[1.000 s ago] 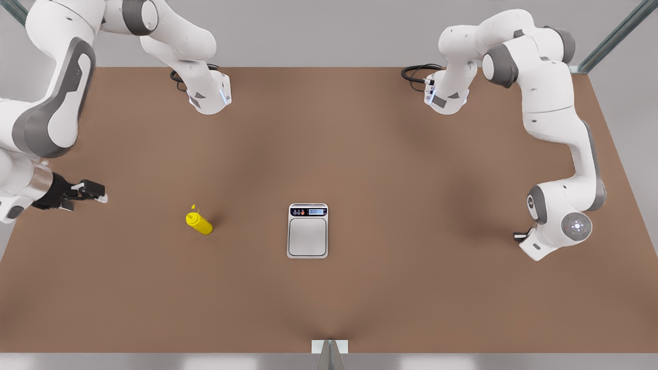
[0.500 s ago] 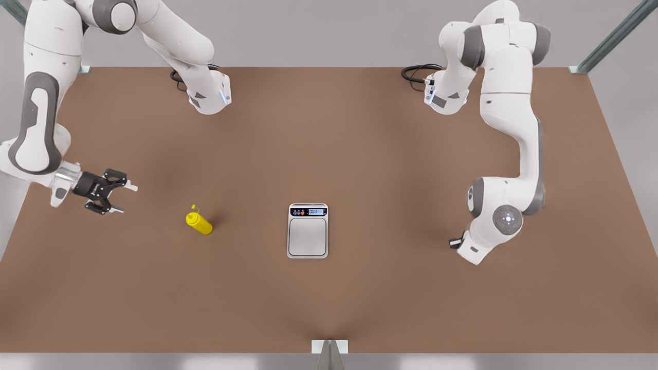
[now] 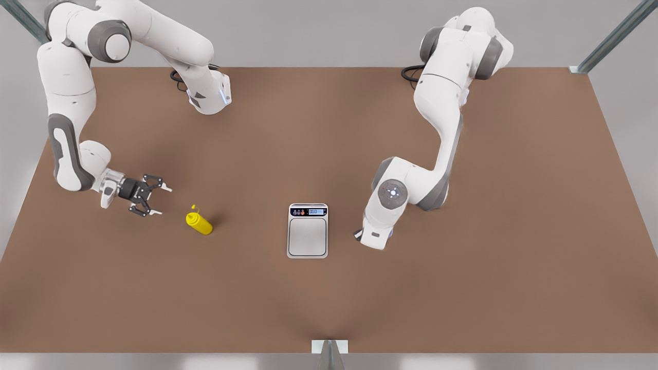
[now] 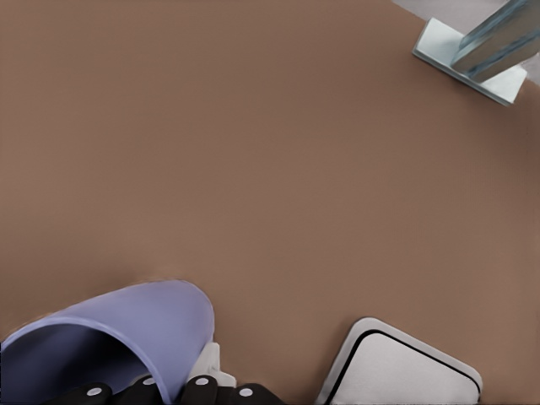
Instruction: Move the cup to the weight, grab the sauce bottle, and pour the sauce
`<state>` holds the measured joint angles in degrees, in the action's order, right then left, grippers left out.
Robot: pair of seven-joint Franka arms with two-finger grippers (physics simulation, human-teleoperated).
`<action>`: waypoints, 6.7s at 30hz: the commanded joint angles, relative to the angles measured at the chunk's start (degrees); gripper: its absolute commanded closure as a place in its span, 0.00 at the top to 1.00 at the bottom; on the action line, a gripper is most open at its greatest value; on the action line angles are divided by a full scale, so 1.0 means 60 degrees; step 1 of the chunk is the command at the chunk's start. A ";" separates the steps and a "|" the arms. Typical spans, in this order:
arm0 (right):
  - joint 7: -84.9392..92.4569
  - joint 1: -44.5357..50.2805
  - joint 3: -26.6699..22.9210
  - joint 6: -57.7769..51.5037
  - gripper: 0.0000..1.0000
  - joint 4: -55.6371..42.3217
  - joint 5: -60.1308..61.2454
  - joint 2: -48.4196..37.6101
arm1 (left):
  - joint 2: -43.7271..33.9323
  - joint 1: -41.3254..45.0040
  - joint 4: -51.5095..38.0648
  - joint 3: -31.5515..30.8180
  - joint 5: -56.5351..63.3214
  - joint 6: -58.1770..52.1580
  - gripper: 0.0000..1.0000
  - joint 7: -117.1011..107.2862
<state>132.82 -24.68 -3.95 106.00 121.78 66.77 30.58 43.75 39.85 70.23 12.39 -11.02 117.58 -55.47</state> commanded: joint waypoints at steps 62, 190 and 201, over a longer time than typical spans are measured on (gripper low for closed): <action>0.0847 0.2267 0.0307 0.0278 1.00 -0.1709 0.2216 0.1539 | -0.0683 0.0669 -0.2510 -0.0147 -0.0302 -0.2487 0.75 -0.2872; -1.6717 1.0998 0.0146 0.0322 0.56 -0.7436 -1.9831 0.1671 | -0.5241 -0.5323 0.0863 -0.0600 0.1631 -0.4363 1.00 0.8425; -1.4463 0.8948 0.0117 0.1875 0.56 -0.7451 -1.3314 0.1319 | -0.5256 -0.5323 0.0863 -0.0600 0.1646 -0.4333 1.00 0.8396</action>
<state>49.13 27.65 -3.25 118.05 77.29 -9.36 38.50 12.14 7.90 75.38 8.79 -1.14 91.61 -5.13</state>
